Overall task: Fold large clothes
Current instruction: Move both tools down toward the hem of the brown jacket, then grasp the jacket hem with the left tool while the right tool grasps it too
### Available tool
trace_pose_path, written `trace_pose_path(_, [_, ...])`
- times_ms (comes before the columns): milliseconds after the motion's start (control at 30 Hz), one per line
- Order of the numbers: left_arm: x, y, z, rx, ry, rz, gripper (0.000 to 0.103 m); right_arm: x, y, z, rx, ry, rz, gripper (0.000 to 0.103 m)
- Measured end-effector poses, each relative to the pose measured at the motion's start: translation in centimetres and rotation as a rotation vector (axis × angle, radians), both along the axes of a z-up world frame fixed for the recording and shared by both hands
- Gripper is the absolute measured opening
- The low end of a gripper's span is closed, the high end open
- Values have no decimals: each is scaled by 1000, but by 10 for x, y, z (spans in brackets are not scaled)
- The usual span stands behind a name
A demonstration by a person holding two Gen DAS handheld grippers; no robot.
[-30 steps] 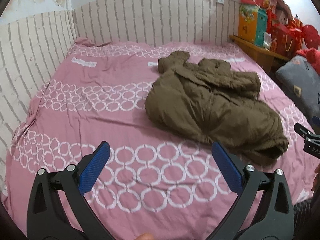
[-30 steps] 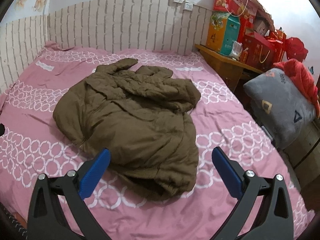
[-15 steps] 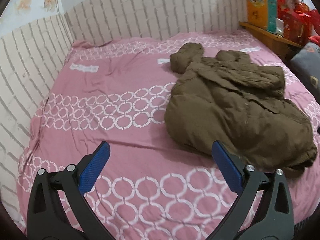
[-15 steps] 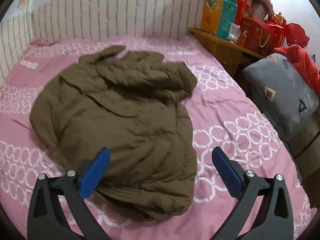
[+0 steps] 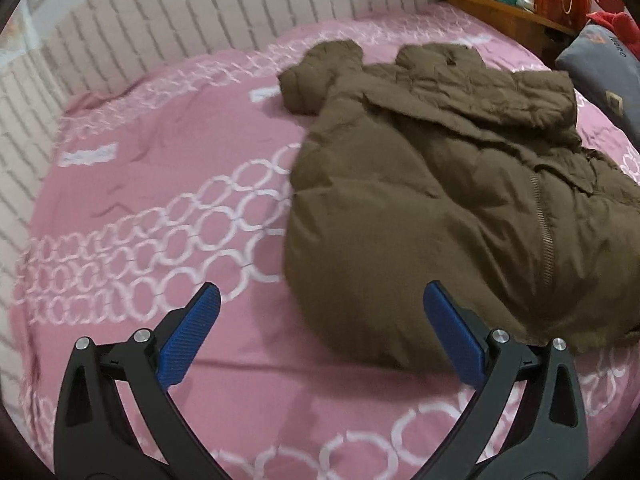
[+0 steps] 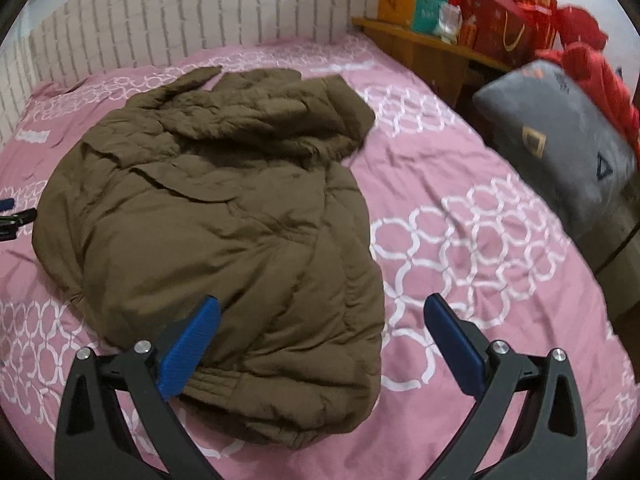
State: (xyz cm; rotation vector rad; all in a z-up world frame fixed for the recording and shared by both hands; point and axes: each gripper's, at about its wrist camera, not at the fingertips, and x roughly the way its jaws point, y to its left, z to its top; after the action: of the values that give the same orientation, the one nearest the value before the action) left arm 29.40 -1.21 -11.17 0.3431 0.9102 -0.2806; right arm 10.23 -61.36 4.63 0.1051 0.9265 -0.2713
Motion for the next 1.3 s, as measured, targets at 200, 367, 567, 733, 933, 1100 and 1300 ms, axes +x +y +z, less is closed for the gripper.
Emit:
trace_pose_path(200, [43, -13, -35, -106, 101, -49, 100, 21, 2, -25, 24, 57, 23, 101])
trace_pose_path(367, [68, -44, -67, -107, 163, -70, 100, 37, 9, -52, 74, 133, 61, 79])
trace_pose_path(567, [64, -69, -61, -91, 183, -71, 34, 51, 18, -64, 81, 142, 164, 25])
trace_pose_path(733, [42, -58, -20, -34, 137, -20, 14, 43, 22, -28, 38, 22, 207, 15])
trace_pose_path(933, [-34, -16, 56, -94, 61, 71, 13, 30, 31, 6, 25, -64, 268, 15])
trace_pose_path(1100, [-100, -7, 47, -17, 137, 171, 13, 25, 52, 11, -15, -51, 356, 15])
trace_pose_path(1300, [-162, -20, 47, -15, 152, 281, 13, -15, 46, 35, -18, -23, 415, 15])
